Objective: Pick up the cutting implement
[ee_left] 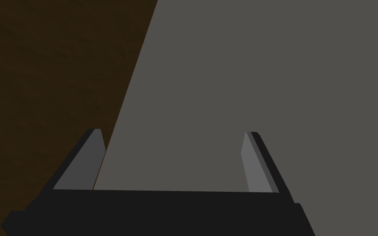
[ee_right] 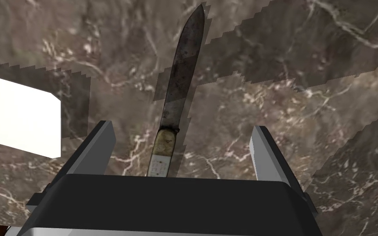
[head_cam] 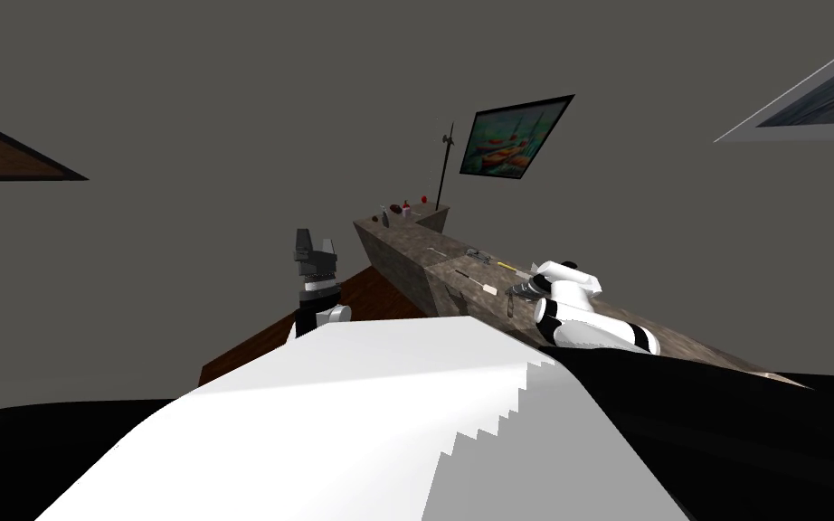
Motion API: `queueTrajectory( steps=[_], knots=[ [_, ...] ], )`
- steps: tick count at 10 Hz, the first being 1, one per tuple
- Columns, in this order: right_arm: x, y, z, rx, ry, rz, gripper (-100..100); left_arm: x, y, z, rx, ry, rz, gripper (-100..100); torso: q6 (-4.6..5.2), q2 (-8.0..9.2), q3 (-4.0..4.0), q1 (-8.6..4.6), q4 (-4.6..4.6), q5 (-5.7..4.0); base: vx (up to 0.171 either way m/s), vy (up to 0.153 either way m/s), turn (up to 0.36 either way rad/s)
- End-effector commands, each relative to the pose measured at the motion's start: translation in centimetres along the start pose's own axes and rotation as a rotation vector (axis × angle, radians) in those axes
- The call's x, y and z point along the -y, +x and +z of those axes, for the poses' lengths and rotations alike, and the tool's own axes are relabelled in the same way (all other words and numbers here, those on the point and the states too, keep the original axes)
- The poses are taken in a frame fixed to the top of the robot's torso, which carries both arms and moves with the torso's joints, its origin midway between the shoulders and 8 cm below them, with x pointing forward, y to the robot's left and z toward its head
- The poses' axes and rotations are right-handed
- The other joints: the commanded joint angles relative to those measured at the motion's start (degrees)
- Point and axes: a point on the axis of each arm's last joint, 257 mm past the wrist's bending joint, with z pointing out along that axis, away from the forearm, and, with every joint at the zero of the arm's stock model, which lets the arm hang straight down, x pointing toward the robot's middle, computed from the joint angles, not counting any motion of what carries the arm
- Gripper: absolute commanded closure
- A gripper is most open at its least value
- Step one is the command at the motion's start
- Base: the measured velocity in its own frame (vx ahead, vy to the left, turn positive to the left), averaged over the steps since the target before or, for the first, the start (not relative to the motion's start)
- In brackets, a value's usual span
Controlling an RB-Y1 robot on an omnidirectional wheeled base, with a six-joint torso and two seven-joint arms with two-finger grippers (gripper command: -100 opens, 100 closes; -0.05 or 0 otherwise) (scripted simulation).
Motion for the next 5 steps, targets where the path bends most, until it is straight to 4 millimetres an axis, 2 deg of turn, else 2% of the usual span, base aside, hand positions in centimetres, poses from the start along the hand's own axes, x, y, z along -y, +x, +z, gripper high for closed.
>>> queueTrajectory(
  steps=[1, 5],
  knots=[
    [0.01, 0.00, 0.00, 0.000, 0.000, 0.000, -100, 0.00, 0.00, 0.00, 0.000, 0.000, 0.000, 0, 0.00, 0.00, 0.00, 0.00, 0.00, 0.00, 0.000, 0.000, 0.000],
    [0.01, 0.00, 0.00, 0.000, 0.000, 0.000, -100, 0.00, 0.00, 0.00, 0.000, 0.000, 0.000, 0, 0.01, -0.01, -0.01, 0.01, 0.00, 0.00, 0.001, 0.001, 0.004]
  ],
)
